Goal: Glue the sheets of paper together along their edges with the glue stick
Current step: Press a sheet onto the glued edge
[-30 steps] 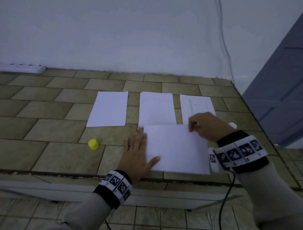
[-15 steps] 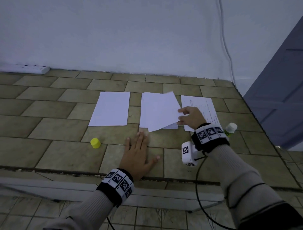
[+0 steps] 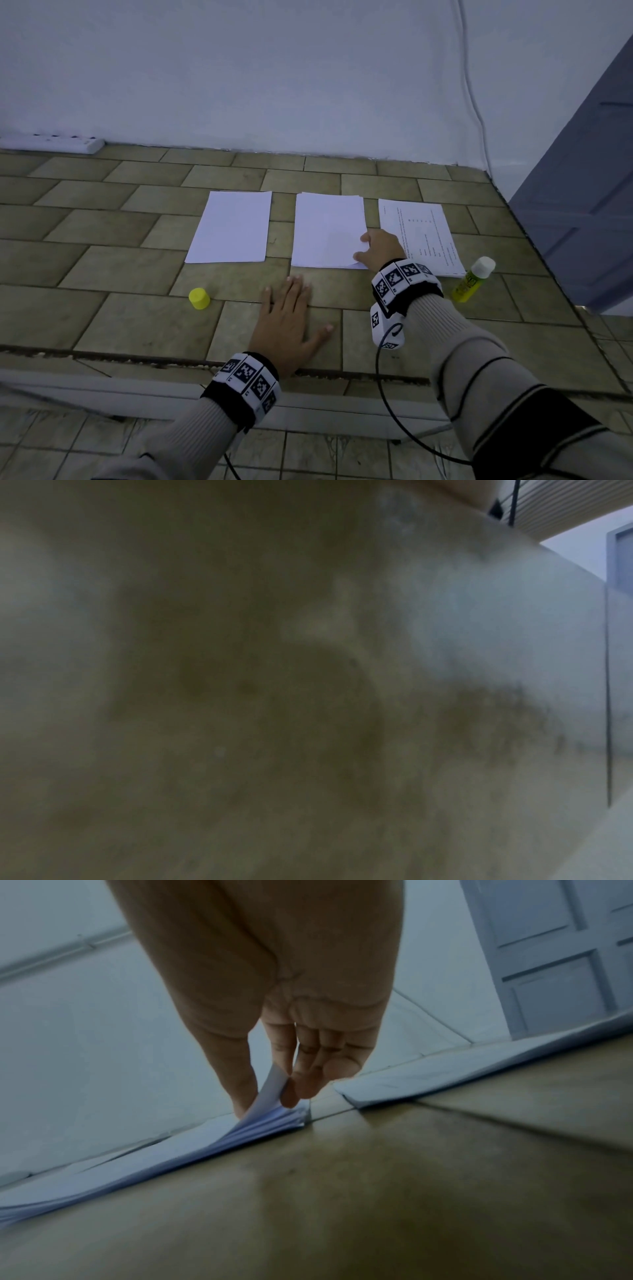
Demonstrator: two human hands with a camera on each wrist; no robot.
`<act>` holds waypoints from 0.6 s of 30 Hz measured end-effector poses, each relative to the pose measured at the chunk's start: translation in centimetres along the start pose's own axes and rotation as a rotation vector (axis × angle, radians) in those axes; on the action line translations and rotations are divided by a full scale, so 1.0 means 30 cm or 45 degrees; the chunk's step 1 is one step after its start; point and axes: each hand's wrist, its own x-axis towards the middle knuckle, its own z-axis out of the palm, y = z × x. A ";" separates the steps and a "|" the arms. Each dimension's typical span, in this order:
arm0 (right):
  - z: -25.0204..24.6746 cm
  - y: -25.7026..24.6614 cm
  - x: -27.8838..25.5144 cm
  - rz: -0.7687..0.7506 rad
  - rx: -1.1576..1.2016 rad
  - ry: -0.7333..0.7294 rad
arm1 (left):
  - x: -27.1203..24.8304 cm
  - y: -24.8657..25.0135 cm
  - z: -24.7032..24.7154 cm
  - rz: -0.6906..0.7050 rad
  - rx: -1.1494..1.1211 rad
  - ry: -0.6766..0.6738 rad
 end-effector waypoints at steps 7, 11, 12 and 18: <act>0.008 -0.014 0.008 -0.002 -0.103 -0.051 | 0.002 0.000 0.000 -0.007 -0.001 -0.007; 0.012 -0.023 0.008 0.031 -0.219 -0.077 | 0.003 0.000 -0.001 -0.008 0.008 -0.016; 0.014 -0.026 0.005 0.049 -0.251 -0.078 | 0.002 0.000 -0.002 -0.009 0.007 -0.018; -0.022 -0.031 -0.056 -0.041 -0.061 0.113 | 0.003 -0.004 -0.012 -0.012 -0.071 -0.024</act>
